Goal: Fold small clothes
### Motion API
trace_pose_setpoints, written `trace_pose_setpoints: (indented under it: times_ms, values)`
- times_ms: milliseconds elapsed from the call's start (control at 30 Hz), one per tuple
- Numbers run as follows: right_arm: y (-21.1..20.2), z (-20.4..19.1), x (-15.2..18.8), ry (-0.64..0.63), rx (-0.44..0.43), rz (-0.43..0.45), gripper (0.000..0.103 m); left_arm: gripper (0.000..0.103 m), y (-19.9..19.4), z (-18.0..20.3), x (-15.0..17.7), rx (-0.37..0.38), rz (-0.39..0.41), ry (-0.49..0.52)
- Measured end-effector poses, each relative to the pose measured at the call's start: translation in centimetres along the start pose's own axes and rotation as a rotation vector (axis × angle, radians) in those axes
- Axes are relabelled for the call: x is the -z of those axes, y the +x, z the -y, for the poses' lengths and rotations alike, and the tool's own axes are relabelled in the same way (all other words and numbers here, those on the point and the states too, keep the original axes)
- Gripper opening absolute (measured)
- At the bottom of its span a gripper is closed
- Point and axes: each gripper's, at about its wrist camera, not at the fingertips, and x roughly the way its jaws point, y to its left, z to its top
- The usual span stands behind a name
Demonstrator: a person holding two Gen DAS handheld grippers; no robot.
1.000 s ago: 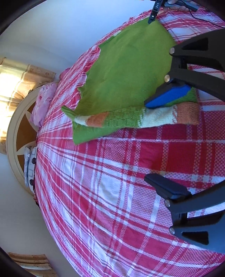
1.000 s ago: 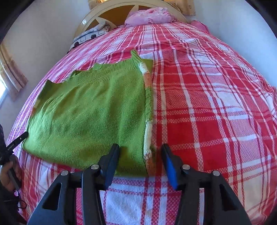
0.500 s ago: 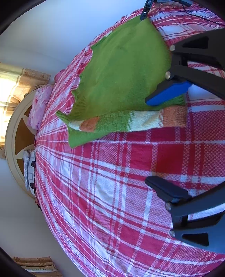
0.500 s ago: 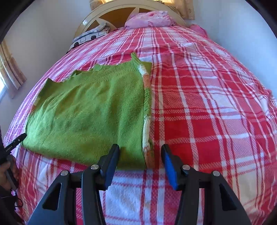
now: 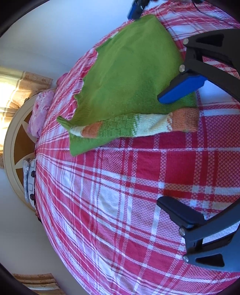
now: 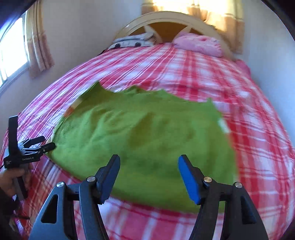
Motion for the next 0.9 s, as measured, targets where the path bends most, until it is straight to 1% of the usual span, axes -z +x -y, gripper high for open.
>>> trace_pose_setpoints:
  times_ms: [67,100,133,167,200,267,333,367,400,433,500,567,600,633,667,733,767,800,833,867,900]
  values:
    - [2.0,-1.3,0.5,-0.015,-0.039,-0.065,0.066,0.103,-0.4,-0.3,0.1,0.011,0.019,-0.021]
    - [3.0,-2.4,1.1,-0.050,-0.055,-0.111,0.066,0.103,-0.8,-0.5,0.1,0.013,0.032,-0.034]
    - [3.0,-3.2,1.5,-0.083,-0.042,-0.106,0.066,0.103,-1.5,-0.8,0.0,0.022,0.061,-0.055]
    - [2.7,-3.5,1.7,-0.111,-0.029,-0.090,0.066,0.103,-1.9,-0.9,-0.2,0.033,0.074,-0.063]
    - [2.6,-3.3,1.7,-0.115,-0.035,-0.081,0.066,0.103,-2.2,-1.0,-0.7,0.046,0.086,-0.066]
    - [2.3,-2.3,1.2,-0.076,-0.043,-0.062,0.066,0.103,-2.4,-0.8,-2.1,0.051,0.103,-0.047]
    - [2.9,-1.8,0.8,-0.058,-0.016,-0.074,0.066,0.103,-1.7,0.0,-4.3,0.038,0.105,0.002]
    - [3.3,-1.6,0.8,-0.051,-0.016,-0.085,0.066,0.103,-1.1,0.4,-5.4,0.033,0.108,0.021]
    - [3.8,-1.7,0.9,-0.047,-0.014,-0.093,0.067,0.103,-0.6,0.6,-6.2,0.028,0.110,0.030]
    - [4.1,-1.8,1.1,-0.054,-0.003,-0.095,0.068,0.103,0.6,1.1,-7.6,0.017,0.103,0.040]
    - [4.4,-2.8,2.2,-0.099,0.038,-0.066,0.071,0.103,2.3,1.6,-9.0,0.014,0.081,0.048]
    - [4.2,-2.9,2.8,-0.096,0.045,-0.030,0.071,0.103,4.7,2.1,-10.5,-0.037,0.058,0.068]
    - [4.1,-2.7,2.9,-0.085,0.038,-0.018,0.072,0.103,6.2,2.1,-11.0,-0.093,0.045,0.077]
    - [4.1,-2.5,3.1,-0.078,0.029,-0.006,0.072,0.103,6.8,1.9,-11.1,-0.134,0.038,0.081]
    - [4.1,-2.4,3.3,-0.072,0.020,0.006,0.072,0.103,8.0,1.2,-11.5,-0.203,0.025,0.066]
    - [4.0,-2.3,3.5,-0.069,0.015,0.010,0.072,0.103,9.0,-0.8,-11.9,-0.205,0.025,-0.007]
    - [4.0,-2.4,3.5,-0.070,0.016,0.010,0.072,0.103,9.1,-2.4,-12.0,-0.208,0.021,-0.084]
    - [4.0,-2.5,3.5,-0.073,0.018,0.009,0.072,0.103,8.9,-3.5,-11.9,-0.204,0.018,-0.147]
    - [4.1,-2.5,3.4,-0.074,0.017,0.007,0.073,0.103,8.6,-4.4,-11.5,-0.165,0.020,-0.202]
    - [3.9,-2.5,3.3,-0.078,0.014,0.005,0.073,0.103,8.2,-4.9,-11.1,-0.127,0.030,-0.218]
    - [3.7,-2.6,3.1,-0.086,0.010,0.006,0.073,0.103,7.7,-4.9,-10.7,-0.109,0.031,-0.205]
